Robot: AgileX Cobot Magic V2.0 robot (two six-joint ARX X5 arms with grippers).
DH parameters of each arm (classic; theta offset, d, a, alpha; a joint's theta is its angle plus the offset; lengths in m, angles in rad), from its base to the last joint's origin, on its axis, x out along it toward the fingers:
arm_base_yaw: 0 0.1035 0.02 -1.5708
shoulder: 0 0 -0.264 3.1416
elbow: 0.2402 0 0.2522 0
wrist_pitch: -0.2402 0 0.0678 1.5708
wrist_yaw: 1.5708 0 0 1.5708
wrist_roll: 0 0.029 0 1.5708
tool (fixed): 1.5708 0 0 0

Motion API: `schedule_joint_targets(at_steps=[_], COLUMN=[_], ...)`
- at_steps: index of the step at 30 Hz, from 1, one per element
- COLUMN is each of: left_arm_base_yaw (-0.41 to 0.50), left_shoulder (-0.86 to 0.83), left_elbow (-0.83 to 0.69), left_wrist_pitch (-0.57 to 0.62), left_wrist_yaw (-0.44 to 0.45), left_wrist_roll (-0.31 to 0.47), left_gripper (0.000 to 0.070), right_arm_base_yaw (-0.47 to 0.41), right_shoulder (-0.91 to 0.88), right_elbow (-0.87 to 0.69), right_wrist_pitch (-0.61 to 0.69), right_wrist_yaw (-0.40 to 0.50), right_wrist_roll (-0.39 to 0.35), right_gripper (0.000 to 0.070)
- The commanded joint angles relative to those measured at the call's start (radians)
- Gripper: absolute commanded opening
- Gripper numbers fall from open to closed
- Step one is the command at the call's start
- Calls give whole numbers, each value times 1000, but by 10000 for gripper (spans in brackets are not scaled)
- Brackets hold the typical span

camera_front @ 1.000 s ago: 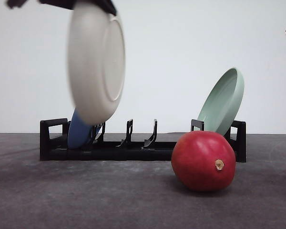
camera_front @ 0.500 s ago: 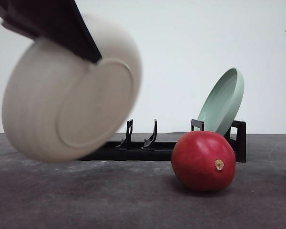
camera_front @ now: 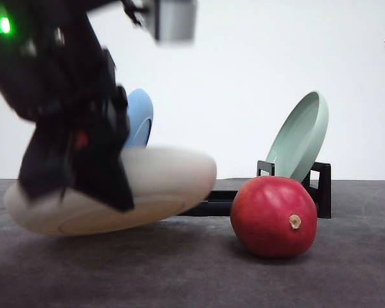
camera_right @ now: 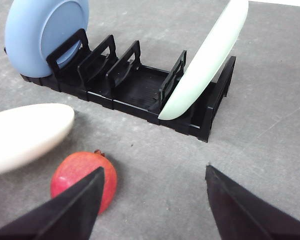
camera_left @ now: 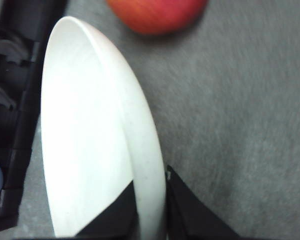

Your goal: Place pomegranate in white plate

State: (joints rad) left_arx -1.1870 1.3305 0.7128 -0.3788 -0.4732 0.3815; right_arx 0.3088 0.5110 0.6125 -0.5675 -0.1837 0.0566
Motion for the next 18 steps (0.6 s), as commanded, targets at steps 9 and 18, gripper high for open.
schedule_joint_targets(at_steps=[9, 18], left_arm_base_yaw=[-16, -18], left_shoulder=[127, 111], left_elbow=[10, 35], left_wrist_pitch=[13, -33], left_wrist_yaw=[-9, 34], left_wrist_roll=[0, -167], left_gripper=[95, 444], right_arm_base_yaw=[5, 5], right_shoulder=[3, 3], right_elbow=[12, 12], right_wrist_pitch=[5, 5], right_wrist_yaw=[1, 1], right_wrist_roll=[10, 10], right_gripper=[405, 405])
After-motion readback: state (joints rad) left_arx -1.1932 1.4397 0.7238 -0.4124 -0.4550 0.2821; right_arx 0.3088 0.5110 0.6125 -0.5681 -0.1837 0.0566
